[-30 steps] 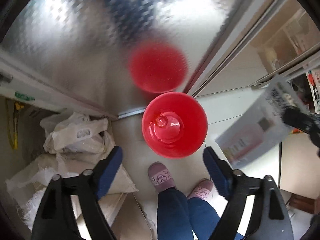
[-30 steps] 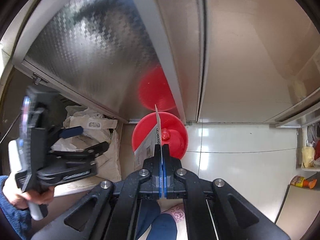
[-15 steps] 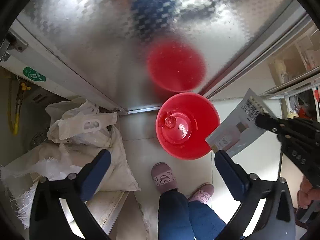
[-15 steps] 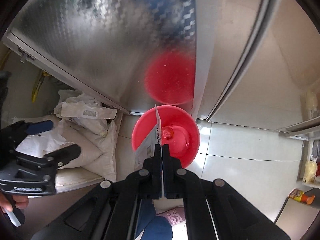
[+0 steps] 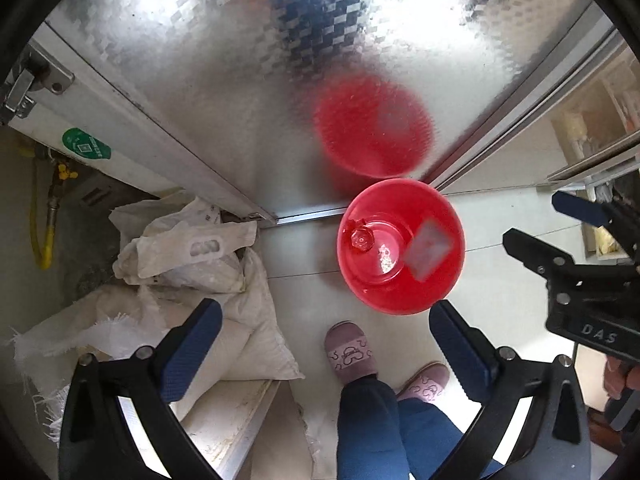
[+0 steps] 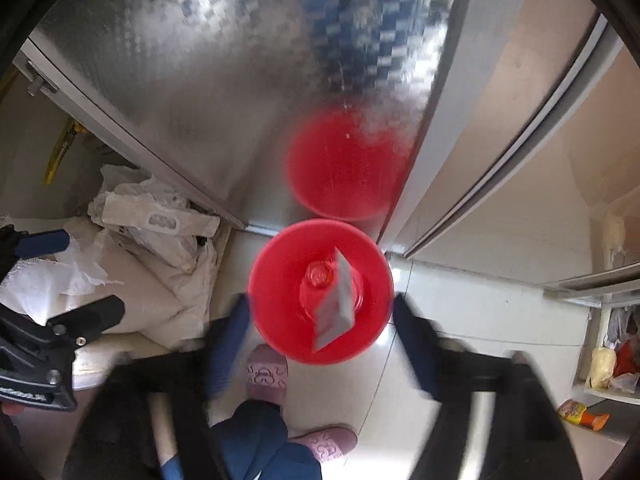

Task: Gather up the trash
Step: 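Lower the right tool over the red bin and release the sachet, then raise both tools back up to the counter, then reach the left tool to the blue bottle cap and grasp it, then grasp the white latex gloves with the right tool while the left tool holds the cap, then carry the blue cap and white gloves down toward the red bin, then open the left tool over the red bin to drop the blue cap, then lower the right tool over the red bin and release the gloves, then raise both tools back up to the counter toward the white wet wipe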

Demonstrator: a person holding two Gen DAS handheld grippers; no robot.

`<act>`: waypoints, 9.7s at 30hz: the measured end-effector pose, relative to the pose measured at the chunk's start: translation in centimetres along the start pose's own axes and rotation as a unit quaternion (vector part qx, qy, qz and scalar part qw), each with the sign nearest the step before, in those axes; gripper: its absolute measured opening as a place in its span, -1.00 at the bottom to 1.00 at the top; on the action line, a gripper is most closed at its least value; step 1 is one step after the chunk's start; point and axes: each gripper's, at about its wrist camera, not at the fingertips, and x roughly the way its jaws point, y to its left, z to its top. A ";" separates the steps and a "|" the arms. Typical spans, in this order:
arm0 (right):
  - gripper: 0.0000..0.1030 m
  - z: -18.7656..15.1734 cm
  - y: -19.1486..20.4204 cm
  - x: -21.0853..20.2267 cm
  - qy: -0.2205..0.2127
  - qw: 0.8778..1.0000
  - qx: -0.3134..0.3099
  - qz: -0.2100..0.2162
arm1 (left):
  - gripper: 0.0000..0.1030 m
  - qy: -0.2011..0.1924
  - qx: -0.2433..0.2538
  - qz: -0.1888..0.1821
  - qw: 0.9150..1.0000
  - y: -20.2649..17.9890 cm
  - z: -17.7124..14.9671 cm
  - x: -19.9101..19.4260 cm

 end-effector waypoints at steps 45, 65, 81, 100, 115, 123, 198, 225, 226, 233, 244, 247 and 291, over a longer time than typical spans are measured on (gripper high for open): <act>0.99 7.9 2.6 -44.1 -0.252 0.966 -0.050 0.012 | 1.00 -0.221 -0.057 0.028 0.973 8.1 0.9 -44.7; 0.99 23.2 8.6 -35.8 -0.169 0.981 -0.091 0.025 | 1.00 -0.082 -0.158 0.007 0.984 23.2 7.9 -29.1; 0.99 28.8 12.9 -31.6 -0.110 0.982 -0.144 0.048 | 0.40 -0.070 -0.157 0.008 0.985 23.4 10.9 -26.9; 0.99 31.6 14.1 -25.9 -0.047 0.981 -0.183 0.051 | -0.16 -0.147 -0.176 -0.035 0.973 24.7 16.3 -33.6; 0.72 34.2 16.4 -19.5 0.001 0.971 -0.227 0.078 | -0.16 -0.162 -0.142 -0.045 0.976 24.8 17.7 -34.8; -0.78 33.1 15.3 -20.7 -0.009 0.969 -0.233 0.078 | -0.16 -0.156 -0.130 -0.064 0.977 23.4 18.3 -34.3; -0.91 -0.8 -6.7 -31.6 -0.079 0.990 0.119 0.005 | -0.16 -0.028 0.142 -0.116 0.983 -14.2 5.9 -19.6; -0.91 -0.2 -6.2 -30.8 -0.071 0.989 0.128 0.007 | 0.30 -0.056 0.139 -0.111 0.982 -11.4 6.1 -22.6; -0.91 0.0 -6.1 -30.6 -0.070 0.990 0.125 0.009 | 0.30 -0.060 0.133 -0.112 0.983 -10.8 5.9 -22.9; -0.90 1.0 -5.0 -27.3 -0.048 0.993 0.100 0.026 | 0.65 -0.061 0.090 -0.086 0.990 -7.8 5.4 -22.6; -0.90 0.8 -4.7 -21.3 -0.006 0.997 0.063 0.038 | 0.80 -0.065 0.061 -0.074 0.993 -5.2 4.7 -21.7; -0.90 0.5 -4.3 -20.2 0.001 0.998 0.054 0.037 | 0.80 -0.063 0.048 -0.088 0.993 -4.3 4.3 -21.5; 0.38 2.1 -0.6 -29.1 -0.062 0.997 0.043 0.009 | 1.00 -0.154 0.054 -0.078 0.984 -1.8 2.7 -31.8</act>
